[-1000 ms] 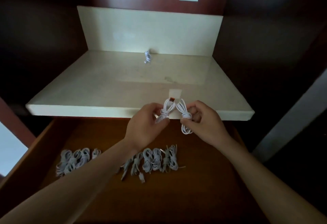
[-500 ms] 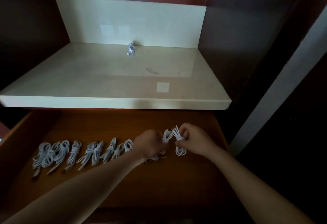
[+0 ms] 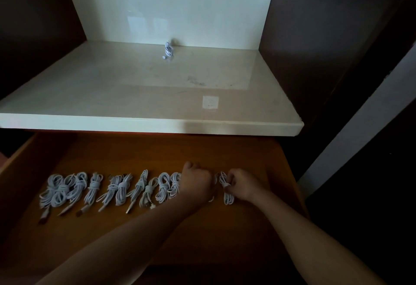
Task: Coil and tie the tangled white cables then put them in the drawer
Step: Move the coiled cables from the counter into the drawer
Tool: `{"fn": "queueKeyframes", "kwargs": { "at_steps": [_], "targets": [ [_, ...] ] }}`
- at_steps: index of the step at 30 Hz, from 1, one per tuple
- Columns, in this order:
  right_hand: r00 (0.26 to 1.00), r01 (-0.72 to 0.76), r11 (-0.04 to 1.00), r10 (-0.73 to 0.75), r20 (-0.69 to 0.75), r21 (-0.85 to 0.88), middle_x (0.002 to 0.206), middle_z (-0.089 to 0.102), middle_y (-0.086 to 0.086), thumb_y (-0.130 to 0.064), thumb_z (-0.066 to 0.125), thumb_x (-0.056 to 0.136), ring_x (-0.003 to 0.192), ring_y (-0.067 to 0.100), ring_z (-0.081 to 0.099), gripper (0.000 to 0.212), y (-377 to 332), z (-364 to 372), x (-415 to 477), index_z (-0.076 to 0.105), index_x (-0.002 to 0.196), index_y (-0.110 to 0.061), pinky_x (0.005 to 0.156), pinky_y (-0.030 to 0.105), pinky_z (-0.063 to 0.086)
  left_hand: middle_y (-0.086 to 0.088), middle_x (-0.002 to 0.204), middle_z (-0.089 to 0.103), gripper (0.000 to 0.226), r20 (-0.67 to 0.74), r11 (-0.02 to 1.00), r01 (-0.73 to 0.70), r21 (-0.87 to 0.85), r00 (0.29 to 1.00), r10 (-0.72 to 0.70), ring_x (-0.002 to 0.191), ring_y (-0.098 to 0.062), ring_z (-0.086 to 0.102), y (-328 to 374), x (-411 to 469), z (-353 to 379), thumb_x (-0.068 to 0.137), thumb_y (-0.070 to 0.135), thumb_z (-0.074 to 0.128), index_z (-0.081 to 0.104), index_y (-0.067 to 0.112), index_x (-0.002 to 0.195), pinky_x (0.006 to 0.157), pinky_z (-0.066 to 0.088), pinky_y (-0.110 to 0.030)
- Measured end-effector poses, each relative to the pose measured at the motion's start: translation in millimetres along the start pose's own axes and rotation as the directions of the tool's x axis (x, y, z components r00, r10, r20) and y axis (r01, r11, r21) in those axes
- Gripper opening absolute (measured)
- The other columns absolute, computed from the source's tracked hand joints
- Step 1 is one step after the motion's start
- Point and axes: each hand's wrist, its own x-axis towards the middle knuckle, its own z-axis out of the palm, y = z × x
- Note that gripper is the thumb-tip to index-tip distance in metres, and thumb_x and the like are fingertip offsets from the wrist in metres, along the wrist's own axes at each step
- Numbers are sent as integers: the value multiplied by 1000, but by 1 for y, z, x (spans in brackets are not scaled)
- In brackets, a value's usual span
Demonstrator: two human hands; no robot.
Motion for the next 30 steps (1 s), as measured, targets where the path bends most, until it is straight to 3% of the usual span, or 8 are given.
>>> {"fn": "queueKeyframes", "kwargs": {
  "at_steps": [6,10,14,17,24,30],
  "targets": [
    [999,23,994,-19,30,-108,108,65,6,-27,66,91,98,22,62,23,-4,-10,-11,62,111,-15,83,36,52,1,89,65,24,9,993,-107,-45,994,107,100,-22,52,-6,-1,0,95,38,45,61,23,84,91,29,-35],
    [994,100,982,-106,-33,-159,104,66,-3,-33,62,93,95,17,61,16,-17,-35,-28,63,106,-23,80,33,52,3,90,67,31,-28,945,-182,-273,983,181,88,-17,62,-27,-7,-19,98,41,42,65,21,91,78,48,-30],
    [948,248,964,-262,-183,-92,90,64,-17,-34,62,92,84,3,61,11,-48,-70,-53,67,101,-31,76,31,53,17,87,66,13,-214,852,-242,-465,964,157,75,7,58,-51,-30,-68,95,30,56,69,27,98,67,53,-18],
    [890,346,936,-347,-296,-57,85,63,-19,-32,61,92,78,-1,59,9,-78,-93,-58,69,98,-31,73,30,54,17,86,66,17,-365,861,-256,-439,927,90,75,2,59,-73,-36,-101,91,35,54,69,28,94,67,53,-22],
    [794,439,891,-445,-415,-116,95,67,-11,-30,62,90,87,8,61,11,-148,-123,-14,68,100,-29,79,33,52,10,99,63,15,-400,934,-58,-353,912,-94,91,-14,61,-136,-9,-148,89,35,58,67,30,101,73,47,-29],
    [789,401,885,-465,-402,-235,115,62,-2,-30,61,90,107,18,58,23,-197,-134,55,65,112,-25,85,31,45,5,115,61,29,-298,953,59,-298,942,-151,106,-18,59,-193,35,-168,89,37,59,63,28,116,84,45,-30]
  ]
}}
